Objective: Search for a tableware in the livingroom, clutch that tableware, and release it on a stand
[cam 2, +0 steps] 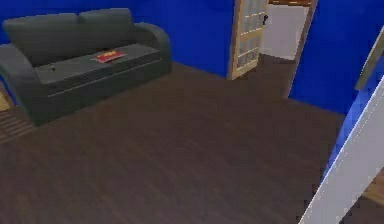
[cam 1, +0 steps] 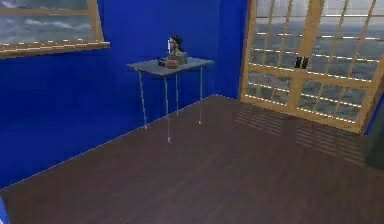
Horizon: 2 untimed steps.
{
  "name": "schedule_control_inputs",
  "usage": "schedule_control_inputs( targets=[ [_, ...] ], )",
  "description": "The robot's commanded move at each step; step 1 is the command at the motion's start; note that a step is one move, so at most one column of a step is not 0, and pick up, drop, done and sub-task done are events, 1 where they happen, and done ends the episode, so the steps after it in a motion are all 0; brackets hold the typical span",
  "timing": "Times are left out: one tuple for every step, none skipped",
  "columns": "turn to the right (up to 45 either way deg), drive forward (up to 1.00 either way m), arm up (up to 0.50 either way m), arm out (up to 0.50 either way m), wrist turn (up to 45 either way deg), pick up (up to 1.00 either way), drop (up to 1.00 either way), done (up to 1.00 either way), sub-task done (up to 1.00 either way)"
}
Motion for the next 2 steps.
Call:
schedule_control_inputs(
  targets=[
    [0.0, 1.00, 0.00, 0.00, 0.0, 0.00, 0.00, 0.00, 0.00],
    [3.0, 0.00, 0.00, 0.00, 0.0, 0.00, 0.00, 0.00, 0.00]
  ],
)
